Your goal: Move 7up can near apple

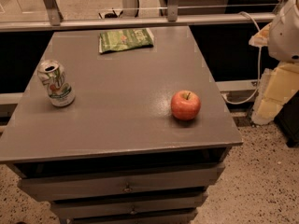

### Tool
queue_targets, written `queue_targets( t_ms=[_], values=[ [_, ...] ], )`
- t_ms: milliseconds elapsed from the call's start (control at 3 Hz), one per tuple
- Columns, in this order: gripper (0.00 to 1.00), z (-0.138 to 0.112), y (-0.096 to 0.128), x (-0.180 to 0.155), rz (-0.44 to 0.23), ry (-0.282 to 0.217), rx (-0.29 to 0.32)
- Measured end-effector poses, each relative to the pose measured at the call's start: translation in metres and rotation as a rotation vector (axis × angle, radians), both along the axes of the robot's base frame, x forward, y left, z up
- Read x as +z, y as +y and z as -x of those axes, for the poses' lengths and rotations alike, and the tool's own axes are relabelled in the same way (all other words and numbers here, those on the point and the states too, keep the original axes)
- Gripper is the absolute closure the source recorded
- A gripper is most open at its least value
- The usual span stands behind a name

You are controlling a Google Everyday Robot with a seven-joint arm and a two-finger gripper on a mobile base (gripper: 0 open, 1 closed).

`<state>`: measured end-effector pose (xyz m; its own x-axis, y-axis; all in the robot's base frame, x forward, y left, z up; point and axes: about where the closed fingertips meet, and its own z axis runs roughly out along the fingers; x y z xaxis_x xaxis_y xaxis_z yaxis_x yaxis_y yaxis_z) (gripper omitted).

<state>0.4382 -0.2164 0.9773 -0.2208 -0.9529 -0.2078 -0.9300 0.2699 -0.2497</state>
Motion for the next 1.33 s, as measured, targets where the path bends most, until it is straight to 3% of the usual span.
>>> queue_targets(
  t_ms=[333, 667, 1000, 1333],
  values=[
    [0.0, 0.0, 0.0, 0.0, 0.0, 0.0, 0.0],
    [0.0, -0.01, 0.017, -0.005, -0.08, 0.002, 0.031],
    [0.0, -0.031, 0.065, -0.022, -0.222, 0.012, 0.119],
    [0.0, -0.052, 0.129, -0.033, -0.389, 0.013, 0.222]
  ],
)
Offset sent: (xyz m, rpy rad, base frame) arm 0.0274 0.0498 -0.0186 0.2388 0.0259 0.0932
